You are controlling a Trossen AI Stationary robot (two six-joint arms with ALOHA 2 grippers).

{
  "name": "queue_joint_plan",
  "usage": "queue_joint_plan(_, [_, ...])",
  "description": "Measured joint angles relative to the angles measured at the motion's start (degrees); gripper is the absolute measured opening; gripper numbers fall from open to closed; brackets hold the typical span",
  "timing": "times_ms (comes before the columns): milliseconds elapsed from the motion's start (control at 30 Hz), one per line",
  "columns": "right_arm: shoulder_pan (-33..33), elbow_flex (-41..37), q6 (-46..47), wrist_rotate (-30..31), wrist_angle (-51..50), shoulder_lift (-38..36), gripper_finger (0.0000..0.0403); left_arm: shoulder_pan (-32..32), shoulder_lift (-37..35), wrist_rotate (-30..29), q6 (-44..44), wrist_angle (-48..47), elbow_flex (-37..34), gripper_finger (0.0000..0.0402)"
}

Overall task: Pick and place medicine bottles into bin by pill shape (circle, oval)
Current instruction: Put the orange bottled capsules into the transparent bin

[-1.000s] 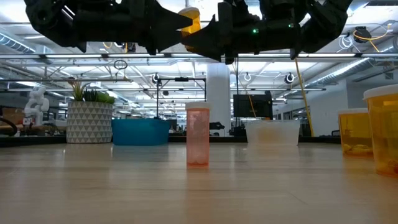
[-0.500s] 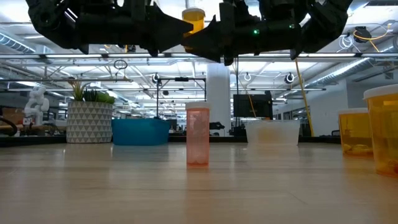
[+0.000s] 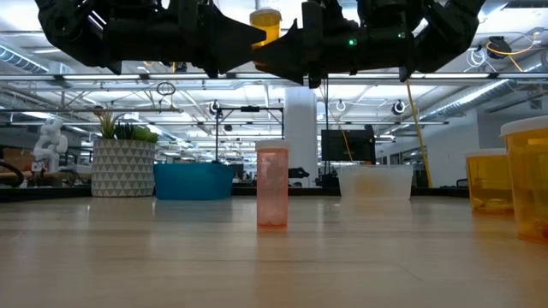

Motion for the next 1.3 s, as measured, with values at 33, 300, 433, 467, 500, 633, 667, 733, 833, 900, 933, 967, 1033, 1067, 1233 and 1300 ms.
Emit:
queue_joint_plan(33, [0.0,0.0,-0.1,0.0,0.0,0.0,0.0184,0.0,0.0,0.0,0.4,0.1,0.0,0.0288])
queue_joint_plan(300, [0.0,0.1,-0.2,-0.2,0.3,-0.1,0.0185,0.2,0.0,0.8,2.6,1.3,0.0,0.0251])
queue_joint_plan(433, [0.0,0.1,-0.2,-0.2,0.4,-0.1,0.0185,0.9,0.1,1.7,2.7,0.2,1.2,0.0236])
queue_joint_plan(467, [0.0,0.1,-0.1,-0.2,0.4,-0.1,0.0185,1.2,0.1,2.2,2.5,-0.7,1.7,0.0235])
queue_joint_plan(500, [0.0,0.1,-0.1,-0.1,0.3,-0.1,0.0185,1.5,0.1,2.6,2.4,-1.4,1.9,0.0235])
queue_joint_plan(633, [0.0,0.1,0.0,0.1,-0.4,-0.1,0.0185,2.7,0.1,2.9,1.9,-3.3,2.2,0.025])
queue_joint_plan(667, [0.0,0.1,0.0,0.1,-0.4,-0.1,0.0185,2.8,0.1,2.9,1.9,-3.3,2.2,0.0255])
queue_joint_plan(733, [0.0,0.1,0.0,0.1,-0.6,-0.1,0.0185,2.9,0.1,2.9,1.9,-3.3,2.2,0.0267])
queue_joint_plan(833, [0.0,0.1,-0.1,0.1,-1.2,-0.1,0.0185,2.9,0.1,2.8,1.6,-3.3,2.2,0.0279])
queue_joint_plan(900, [0.0,0.1,-0.1,0.1,-1.3,-0.1,0.0185,3.0,0.1,2.8,1.6,-3.3,2.2,0.0281])
queue_joint_plan(933, [0.0,0.1,-0.2,0.0,-1.4,-0.1,0.0185,3.0,0.1,2.8,1.8,-3.3,2.2,0.0282])
queue_joint_plan(967, [0.0,0.1,-0.3,0.0,-1.4,-0.1,0.0185,3.0,0.1,3.0,2.1,-3.3,2.2,0.0282])
queue_joint_plan(1033, [0.0,0.1,-0.7,0.0,-1.3,-0.1,0.0185,3.0,0.1,3.5,2.7,-4.4,2.9,0.0282])
queue_joint_plan(1067, [0.0,0.1,-0.9,0.0,-1.3,-0.1,0.0185,3.0,0.1,4.1,2.8,-5.6,3.6,0.0283])
queue_joint_plan(1233, [0.0,0.0,-1.0,-0.1,-1.7,0.0,0.0185,3.0,0.0,5.6,3.3,-16.6,8.5,0.0283])
queue_joint_plan(1300, [0.0,0.0,-1.0,-0.1,-1.8,0.0,0.0184,3.0,0.6,5.7,4.1,-17.1,9.3,0.0283])
